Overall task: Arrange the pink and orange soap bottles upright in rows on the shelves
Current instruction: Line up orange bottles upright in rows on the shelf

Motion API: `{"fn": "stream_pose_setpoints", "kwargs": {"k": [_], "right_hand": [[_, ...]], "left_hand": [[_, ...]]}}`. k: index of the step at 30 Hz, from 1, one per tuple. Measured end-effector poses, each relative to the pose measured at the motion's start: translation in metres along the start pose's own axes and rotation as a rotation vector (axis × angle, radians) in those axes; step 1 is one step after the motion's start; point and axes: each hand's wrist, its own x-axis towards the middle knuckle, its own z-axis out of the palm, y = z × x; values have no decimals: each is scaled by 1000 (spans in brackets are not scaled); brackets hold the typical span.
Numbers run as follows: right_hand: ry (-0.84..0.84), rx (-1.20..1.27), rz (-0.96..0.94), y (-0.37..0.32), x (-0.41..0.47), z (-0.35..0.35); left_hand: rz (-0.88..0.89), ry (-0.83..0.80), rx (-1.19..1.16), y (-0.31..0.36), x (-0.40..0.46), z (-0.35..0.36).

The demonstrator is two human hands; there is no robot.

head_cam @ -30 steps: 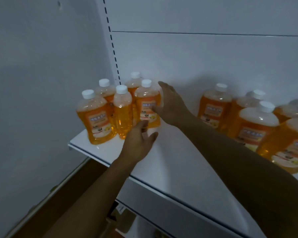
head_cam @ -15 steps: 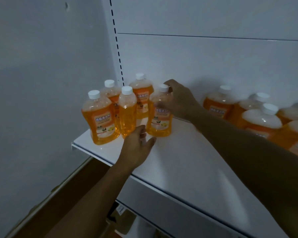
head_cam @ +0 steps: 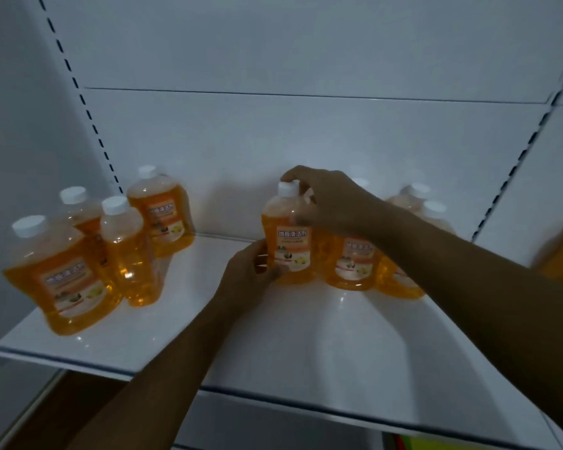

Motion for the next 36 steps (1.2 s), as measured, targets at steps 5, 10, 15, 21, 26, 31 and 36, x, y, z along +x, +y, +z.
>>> {"fn": "stream_pose_setpoints", "kwargs": {"k": [5,10,15,21,26,31,36], "right_hand": [[41,-255,47,9,-7,-4],[60,-253,27,12,-8,3],[88,-284,14,12,-9,5],[117,-298,9,12,-9,10],[122,-308,22,9,-10,12],[84,-435,24,3,-13,15],[204,-482,-115,-24,-5,43]], "left_hand": [[-14,-44,-22,-7,16,11],[-23,-56,10,-15,19,15],[-30,-56,83,-13,17,16],[-66,-82,101,-11,17,16],[-114,-100,110,1,11,15],[-139,-86,282,1,-9,0],[-43,250,385,-1,-47,-30]]}}
